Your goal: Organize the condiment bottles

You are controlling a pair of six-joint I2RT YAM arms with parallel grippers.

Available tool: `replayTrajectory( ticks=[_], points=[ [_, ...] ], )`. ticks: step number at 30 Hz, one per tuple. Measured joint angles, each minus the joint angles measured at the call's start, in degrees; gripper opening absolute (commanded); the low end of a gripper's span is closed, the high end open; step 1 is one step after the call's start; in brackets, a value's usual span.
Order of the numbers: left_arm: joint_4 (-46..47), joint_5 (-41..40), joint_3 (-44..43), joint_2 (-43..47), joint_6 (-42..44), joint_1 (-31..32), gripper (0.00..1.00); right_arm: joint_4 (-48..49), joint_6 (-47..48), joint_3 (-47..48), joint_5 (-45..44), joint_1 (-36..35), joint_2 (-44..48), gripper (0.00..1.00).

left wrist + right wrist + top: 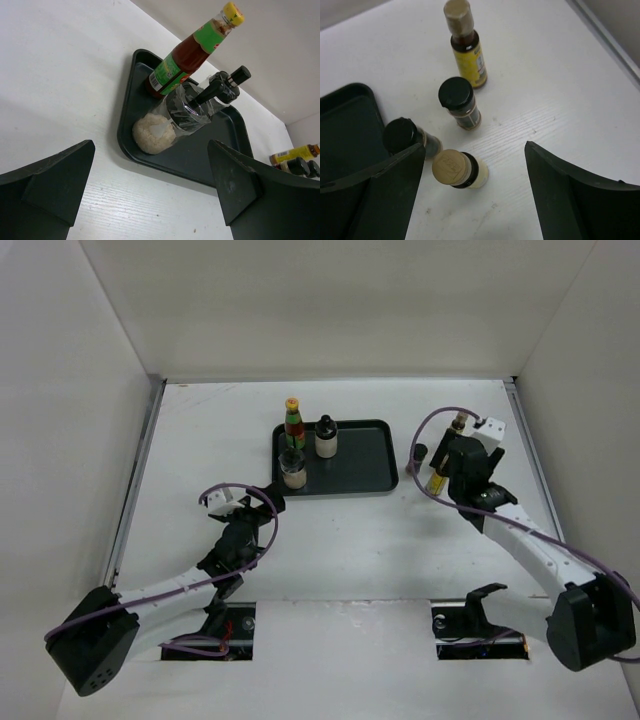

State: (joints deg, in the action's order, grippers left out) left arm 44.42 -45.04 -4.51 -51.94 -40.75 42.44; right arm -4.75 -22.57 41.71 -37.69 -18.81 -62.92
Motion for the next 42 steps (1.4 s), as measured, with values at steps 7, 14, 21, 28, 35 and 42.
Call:
replayTrajectory(
  ticks=[7, 14, 21, 28, 35, 42],
  points=[
    [0.0, 0.4, 0.0, 0.0, 0.0, 0.0, 1.00, 0.7, -0.2, 0.0, 2.5, 0.0, -6.2, 0.64],
    [0.0, 0.6, 0.0, -0.5, 0.0, 0.0, 1.00, 1.8, -0.3, 0.1, 2.9, -0.3, -9.0, 0.32],
    [0.0, 0.7, 0.0, -0.7, 0.0, 0.0, 1.00, -1.6, 0.7, 0.2, -0.7, -5.4, -3.1, 0.29],
    [0.1, 0.7, 0.0, -1.3, -0.1, 0.0, 1.00, -6.4, 1.4, 8.1, -0.5, -14.3, -2.0, 0.29],
    [0.3, 0.9, 0.0, -2.1, -0.2, 0.0, 1.00, -1.2, 2.9, 21.8, 4.7, -17.8, -20.6, 0.29],
    [0.4, 0.9, 0.0, -2.1, -0.2, 0.0, 1.00, 3.5, 6.3, 37.5, 8.6, -17.6, -41.0, 0.29]
  ],
)
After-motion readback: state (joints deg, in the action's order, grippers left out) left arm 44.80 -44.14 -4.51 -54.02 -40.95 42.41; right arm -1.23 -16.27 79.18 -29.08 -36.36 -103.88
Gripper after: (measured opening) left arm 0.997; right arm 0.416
